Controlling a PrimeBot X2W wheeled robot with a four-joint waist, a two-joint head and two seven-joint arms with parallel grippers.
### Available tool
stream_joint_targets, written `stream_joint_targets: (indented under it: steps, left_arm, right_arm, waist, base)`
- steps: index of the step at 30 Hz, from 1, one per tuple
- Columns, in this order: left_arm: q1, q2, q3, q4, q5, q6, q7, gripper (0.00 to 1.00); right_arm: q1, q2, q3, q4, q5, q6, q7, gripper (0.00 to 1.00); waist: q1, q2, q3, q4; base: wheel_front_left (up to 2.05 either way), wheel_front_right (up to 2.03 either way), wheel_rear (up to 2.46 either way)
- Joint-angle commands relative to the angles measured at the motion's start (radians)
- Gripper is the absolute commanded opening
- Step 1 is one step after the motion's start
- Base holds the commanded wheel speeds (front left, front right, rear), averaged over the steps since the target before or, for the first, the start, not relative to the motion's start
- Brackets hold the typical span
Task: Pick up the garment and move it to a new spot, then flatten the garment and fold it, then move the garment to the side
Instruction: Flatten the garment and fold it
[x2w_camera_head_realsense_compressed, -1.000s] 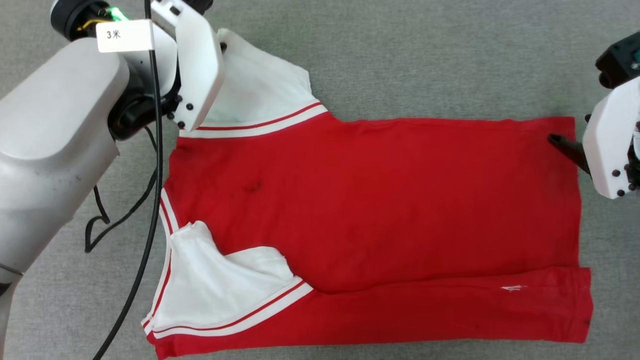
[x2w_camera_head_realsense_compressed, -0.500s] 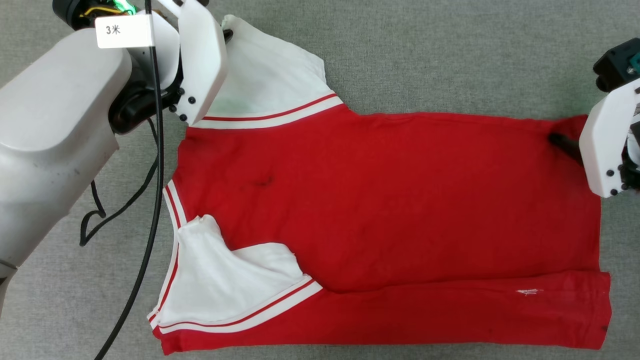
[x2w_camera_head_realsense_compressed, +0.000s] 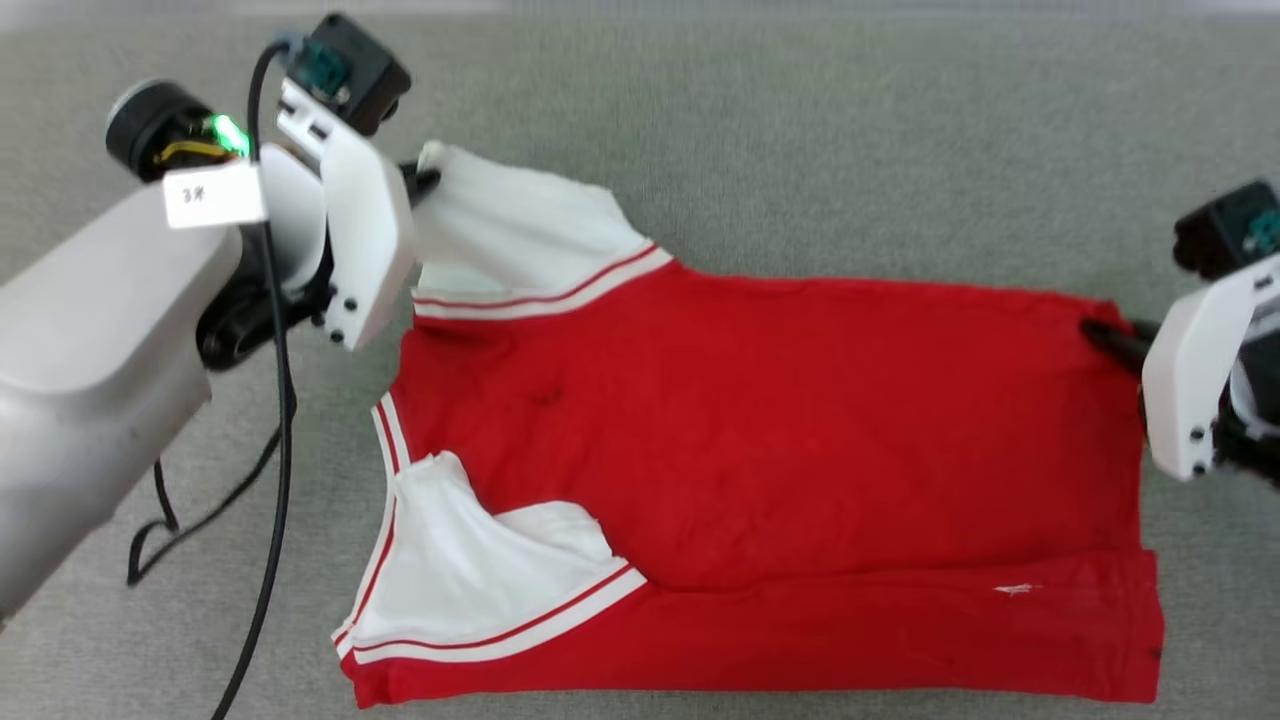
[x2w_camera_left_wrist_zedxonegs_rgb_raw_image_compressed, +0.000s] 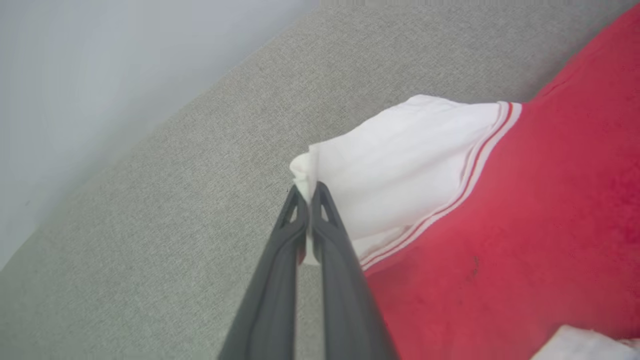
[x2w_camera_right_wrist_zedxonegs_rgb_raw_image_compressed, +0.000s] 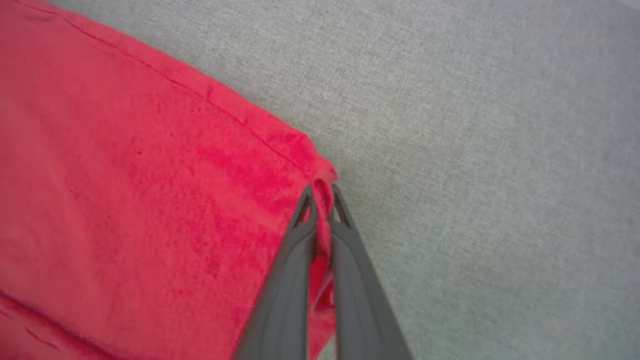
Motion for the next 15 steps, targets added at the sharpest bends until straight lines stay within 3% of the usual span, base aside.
stream_joint_targets:
  steps: [1,8,15]
  left_arm:
    - [0.025,0.007,-0.001,-0.009,-0.007,0.0,-0.01,0.0]
    - [0.141,0.073,-0.023,-0.123,-0.02,0.037,-0.041,0.0]
    - [0.288,0.163,-0.04,-0.282,-0.05,0.114,-0.059,0.0]
  right_arm:
    - [0.026,-0.01,-0.001,-0.009,0.011,-0.001,-0.009,0.0]
    - [0.148,-0.034,-0.031,-0.07,0.027,-0.001,-0.048,0.0]
    - [0.29,-0.034,-0.087,-0.135,0.032,-0.001,-0.061,0.0]
  waist:
    - [0.0001,0.0,-0.048,0.0]
    - [0.0001,0.0,-0.14,0.003]
    - [0.0001,0.0,-0.201,0.002]
  base:
    - [0.0,0.0,0.0]
    - [0.0,0.0,0.0]
    - [0.0,0.0,0.0]
